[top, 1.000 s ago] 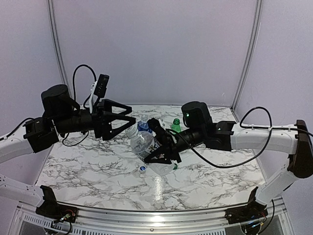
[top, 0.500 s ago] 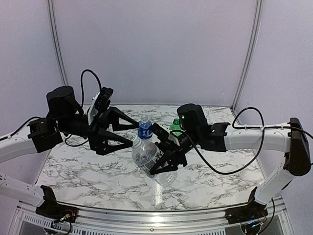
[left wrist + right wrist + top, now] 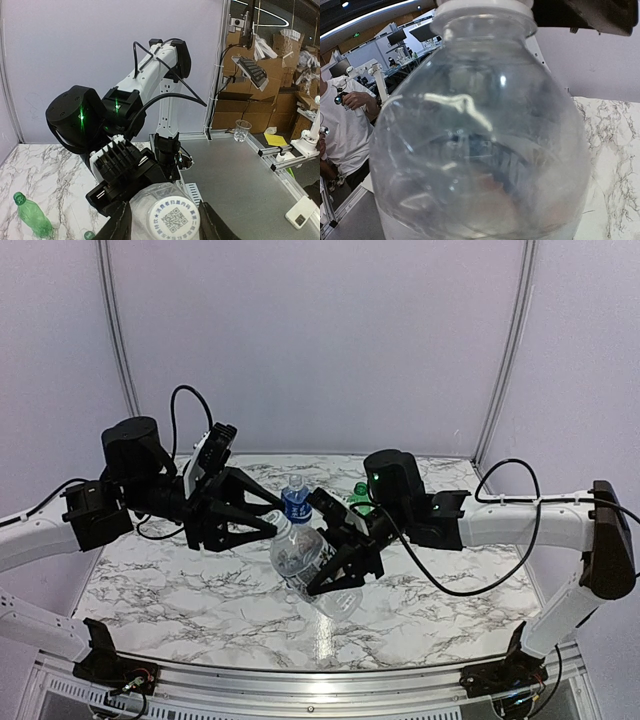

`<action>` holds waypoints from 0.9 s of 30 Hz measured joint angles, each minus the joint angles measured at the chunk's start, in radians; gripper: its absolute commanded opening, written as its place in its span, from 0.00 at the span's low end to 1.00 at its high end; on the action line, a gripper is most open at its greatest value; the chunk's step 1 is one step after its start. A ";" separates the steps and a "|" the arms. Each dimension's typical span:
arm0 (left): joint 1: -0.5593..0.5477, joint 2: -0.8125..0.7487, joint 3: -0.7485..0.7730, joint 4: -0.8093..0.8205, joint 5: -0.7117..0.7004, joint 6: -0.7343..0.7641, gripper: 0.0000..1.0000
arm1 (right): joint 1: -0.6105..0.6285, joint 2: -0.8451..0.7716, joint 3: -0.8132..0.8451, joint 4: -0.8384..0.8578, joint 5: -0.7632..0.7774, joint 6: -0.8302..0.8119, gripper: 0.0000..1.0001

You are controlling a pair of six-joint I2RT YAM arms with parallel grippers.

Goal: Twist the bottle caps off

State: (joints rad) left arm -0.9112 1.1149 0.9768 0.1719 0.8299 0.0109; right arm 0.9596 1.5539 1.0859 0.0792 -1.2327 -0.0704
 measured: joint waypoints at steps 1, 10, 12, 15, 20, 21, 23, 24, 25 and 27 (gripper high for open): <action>0.000 0.003 0.000 0.000 0.000 0.000 0.36 | 0.000 0.000 0.000 0.001 0.000 0.000 0.26; 0.004 0.008 0.000 0.006 -0.079 -0.052 0.00 | -0.023 -0.018 0.000 -0.014 0.132 -0.005 0.24; 0.002 0.003 0.000 0.005 -0.195 -0.112 0.00 | -0.031 -0.042 0.001 -0.034 0.248 -0.018 0.24; -0.015 0.004 0.003 0.004 -0.461 -0.261 0.00 | -0.037 -0.074 0.005 -0.050 0.495 -0.030 0.24; -0.069 0.053 0.015 -0.002 -0.819 -0.483 0.13 | -0.003 -0.079 0.003 -0.051 0.860 -0.037 0.24; -0.076 0.062 0.019 -0.003 -0.860 -0.509 0.16 | 0.005 -0.079 0.000 -0.051 0.910 -0.037 0.24; -0.085 0.069 0.021 -0.003 -0.908 -0.541 0.23 | 0.017 -0.079 -0.001 -0.050 0.972 -0.037 0.24; -0.089 0.070 0.021 -0.003 -0.921 -0.549 0.28 | 0.020 -0.079 -0.002 -0.049 0.985 -0.038 0.24; -0.092 0.070 0.021 -0.002 -0.930 -0.550 0.34 | 0.022 -0.079 -0.003 -0.045 0.989 -0.039 0.24; -0.092 0.070 0.021 0.001 -0.935 -0.545 0.50 | 0.023 -0.079 -0.006 -0.037 0.983 -0.041 0.24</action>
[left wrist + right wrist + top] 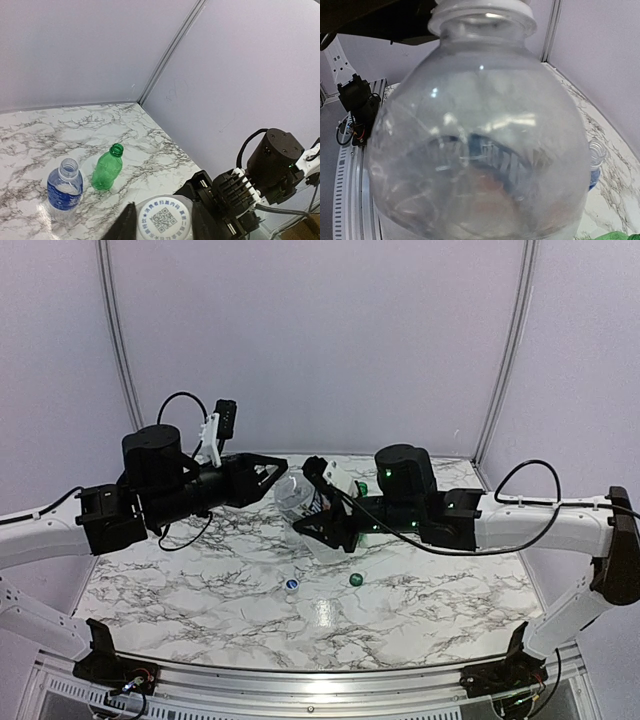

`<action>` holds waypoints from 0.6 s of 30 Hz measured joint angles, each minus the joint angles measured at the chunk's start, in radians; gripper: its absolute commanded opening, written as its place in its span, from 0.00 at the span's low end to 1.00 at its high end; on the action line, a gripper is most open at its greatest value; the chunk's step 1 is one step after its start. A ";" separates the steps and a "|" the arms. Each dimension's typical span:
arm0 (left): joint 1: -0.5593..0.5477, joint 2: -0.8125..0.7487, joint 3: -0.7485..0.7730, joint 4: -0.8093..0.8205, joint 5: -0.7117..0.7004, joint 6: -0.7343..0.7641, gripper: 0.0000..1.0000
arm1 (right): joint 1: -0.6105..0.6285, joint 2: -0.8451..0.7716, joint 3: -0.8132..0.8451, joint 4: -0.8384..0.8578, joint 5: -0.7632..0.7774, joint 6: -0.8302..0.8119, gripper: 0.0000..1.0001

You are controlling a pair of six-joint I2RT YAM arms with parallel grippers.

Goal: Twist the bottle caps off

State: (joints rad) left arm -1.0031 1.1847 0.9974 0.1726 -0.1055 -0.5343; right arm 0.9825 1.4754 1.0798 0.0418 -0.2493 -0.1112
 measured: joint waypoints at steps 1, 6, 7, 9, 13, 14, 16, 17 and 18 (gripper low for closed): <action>0.000 0.000 0.000 0.000 0.005 0.007 0.59 | 0.000 0.000 -0.001 0.003 -0.012 0.001 0.24; 0.011 -0.011 0.000 -0.003 0.096 0.108 0.87 | 0.000 0.000 -0.005 0.002 -0.130 -0.010 0.24; 0.016 -0.019 0.000 -0.004 0.123 0.132 0.89 | -0.002 0.000 -0.005 0.002 -0.167 -0.014 0.24; 0.027 -0.042 -0.001 -0.006 0.190 0.179 0.90 | -0.006 0.000 -0.005 0.001 -0.242 -0.019 0.24; 0.057 -0.105 -0.010 -0.002 0.368 0.271 0.90 | -0.015 0.000 -0.006 0.000 -0.427 -0.022 0.24; 0.063 -0.117 -0.014 0.000 0.424 0.298 0.90 | -0.018 0.000 -0.006 -0.002 -0.481 -0.023 0.25; 0.066 -0.129 -0.019 0.002 0.527 0.343 0.88 | -0.022 0.000 -0.005 -0.006 -0.578 -0.025 0.25; 0.066 -0.129 -0.019 0.002 0.578 0.365 0.87 | -0.023 0.002 -0.005 -0.008 -0.623 -0.028 0.25; 0.066 -0.127 -0.019 0.002 0.625 0.388 0.85 | -0.023 0.007 -0.003 -0.011 -0.665 -0.030 0.25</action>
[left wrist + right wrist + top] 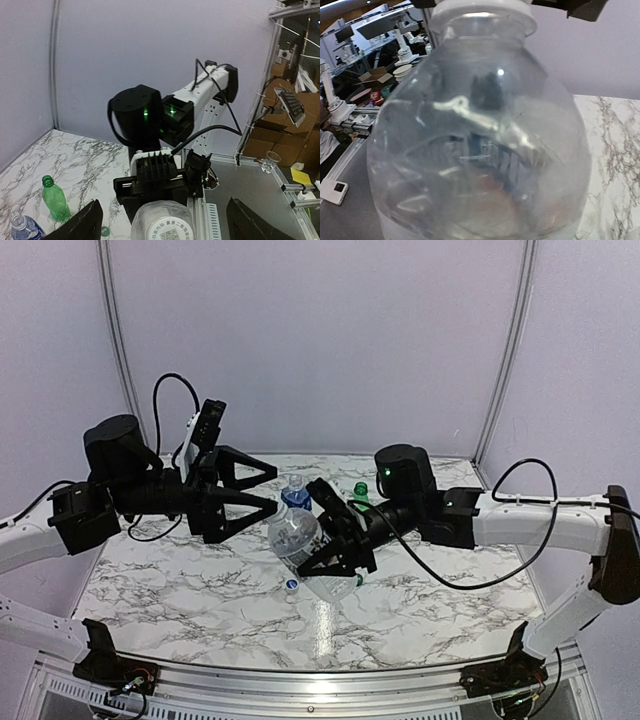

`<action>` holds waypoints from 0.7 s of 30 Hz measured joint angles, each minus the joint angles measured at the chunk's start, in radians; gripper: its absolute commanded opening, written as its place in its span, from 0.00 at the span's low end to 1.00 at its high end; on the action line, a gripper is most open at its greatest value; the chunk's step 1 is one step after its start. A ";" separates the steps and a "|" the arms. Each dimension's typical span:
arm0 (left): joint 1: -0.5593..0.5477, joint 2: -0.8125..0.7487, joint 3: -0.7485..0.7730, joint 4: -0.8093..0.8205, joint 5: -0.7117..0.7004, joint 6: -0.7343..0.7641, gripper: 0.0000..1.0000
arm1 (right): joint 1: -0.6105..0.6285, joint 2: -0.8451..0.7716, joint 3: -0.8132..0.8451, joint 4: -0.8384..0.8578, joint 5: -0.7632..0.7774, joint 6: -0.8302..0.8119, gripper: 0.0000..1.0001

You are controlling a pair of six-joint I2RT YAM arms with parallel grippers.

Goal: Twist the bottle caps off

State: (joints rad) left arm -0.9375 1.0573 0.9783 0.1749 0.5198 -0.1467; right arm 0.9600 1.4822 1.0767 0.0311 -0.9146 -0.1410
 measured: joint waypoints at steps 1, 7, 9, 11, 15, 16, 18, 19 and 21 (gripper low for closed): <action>0.000 0.003 0.000 0.000 0.036 0.017 0.83 | 0.000 0.006 0.002 -0.003 -0.035 -0.003 0.25; 0.000 0.044 0.003 0.000 0.188 0.088 0.70 | 0.000 0.048 0.008 -0.020 -0.184 -0.006 0.25; 0.000 0.063 0.005 0.000 0.221 0.103 0.66 | 0.000 0.051 0.008 -0.026 -0.211 -0.006 0.25; 0.000 0.076 0.006 0.000 0.244 0.109 0.62 | 0.000 0.051 0.009 -0.026 -0.230 -0.006 0.25; 0.000 0.082 0.006 0.000 0.272 0.117 0.56 | 0.000 0.051 0.014 -0.026 -0.255 -0.006 0.25; 0.000 0.082 0.007 0.000 0.277 0.118 0.55 | 0.000 0.051 0.015 -0.026 -0.257 -0.006 0.25; 0.000 0.082 0.007 0.000 0.283 0.118 0.52 | 0.000 0.051 0.015 -0.026 -0.262 -0.006 0.25; 0.000 0.082 0.007 0.000 0.284 0.118 0.50 | 0.000 0.051 0.015 -0.027 -0.263 -0.006 0.25; 0.002 0.082 0.007 0.000 0.285 0.116 0.46 | 0.000 0.051 0.016 -0.027 -0.264 -0.006 0.25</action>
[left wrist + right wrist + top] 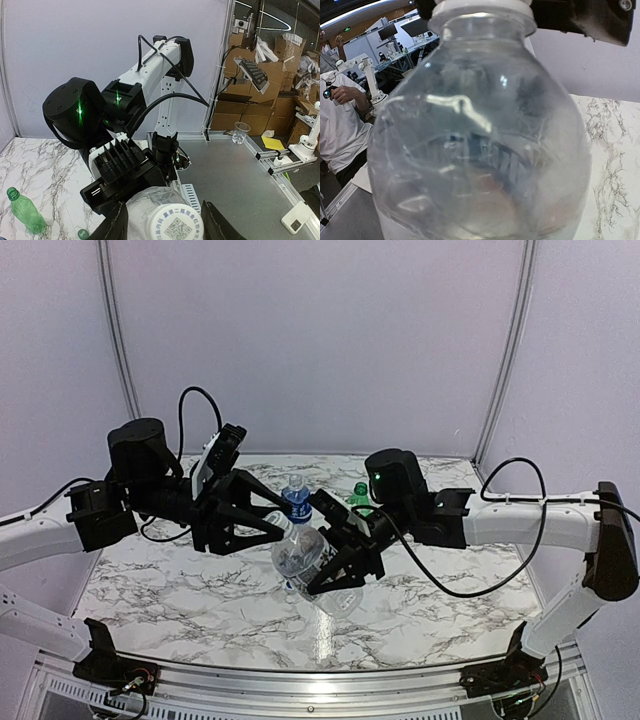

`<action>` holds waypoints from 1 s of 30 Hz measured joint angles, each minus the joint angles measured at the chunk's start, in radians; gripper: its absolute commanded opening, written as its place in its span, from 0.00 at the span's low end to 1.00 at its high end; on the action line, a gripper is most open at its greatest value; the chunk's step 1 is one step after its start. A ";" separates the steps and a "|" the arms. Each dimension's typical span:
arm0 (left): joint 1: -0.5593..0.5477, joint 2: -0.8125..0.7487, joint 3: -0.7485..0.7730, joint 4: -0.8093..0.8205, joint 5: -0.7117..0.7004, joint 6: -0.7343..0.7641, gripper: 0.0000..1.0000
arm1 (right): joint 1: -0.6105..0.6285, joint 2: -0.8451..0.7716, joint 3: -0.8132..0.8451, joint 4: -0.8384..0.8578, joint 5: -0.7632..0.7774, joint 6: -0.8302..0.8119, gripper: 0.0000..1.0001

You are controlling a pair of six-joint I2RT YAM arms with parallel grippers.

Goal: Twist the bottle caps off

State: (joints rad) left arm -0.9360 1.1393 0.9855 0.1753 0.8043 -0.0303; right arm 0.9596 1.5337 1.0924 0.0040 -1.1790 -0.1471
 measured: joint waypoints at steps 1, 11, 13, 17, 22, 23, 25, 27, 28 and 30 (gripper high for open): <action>0.001 0.000 0.000 0.000 0.000 0.001 0.44 | 0.000 0.000 0.000 0.000 0.000 0.000 0.25; 0.008 -0.003 0.000 0.004 -0.026 -0.008 0.00 | -0.013 -0.003 0.005 -0.006 0.068 0.011 0.23; 0.009 -0.016 -0.001 -0.007 -0.105 -0.037 0.00 | -0.016 -0.016 0.005 -0.006 0.146 0.012 0.23; -0.005 -0.046 -0.009 -0.016 -0.409 -0.189 0.00 | -0.021 -0.047 0.020 -0.006 0.425 0.019 0.23; -0.044 -0.038 -0.019 -0.024 -0.755 -0.381 0.01 | 0.009 -0.049 0.023 0.000 0.740 0.019 0.22; -0.051 -0.034 -0.019 -0.024 -0.794 -0.404 0.01 | 0.015 -0.049 0.022 0.000 0.776 0.019 0.22; -0.060 -0.025 -0.019 -0.023 -0.851 -0.440 0.03 | 0.028 -0.049 0.021 0.003 0.842 0.018 0.22; -0.063 -0.015 -0.017 -0.026 -0.896 -0.467 0.08 | 0.037 -0.050 0.006 0.011 0.904 0.019 0.22; -0.061 -0.014 -0.016 -0.029 -0.919 -0.479 0.10 | 0.037 -0.052 -0.005 0.014 0.930 0.019 0.22; -0.054 -0.014 -0.014 -0.040 -0.961 -0.505 0.12 | 0.041 -0.061 -0.039 0.027 0.993 0.019 0.22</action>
State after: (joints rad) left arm -0.9901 1.1255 0.9718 0.1356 -0.1570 -0.5354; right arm 1.0004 1.4727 1.0538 0.0315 -0.1860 -0.1276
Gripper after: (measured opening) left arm 0.271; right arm 0.386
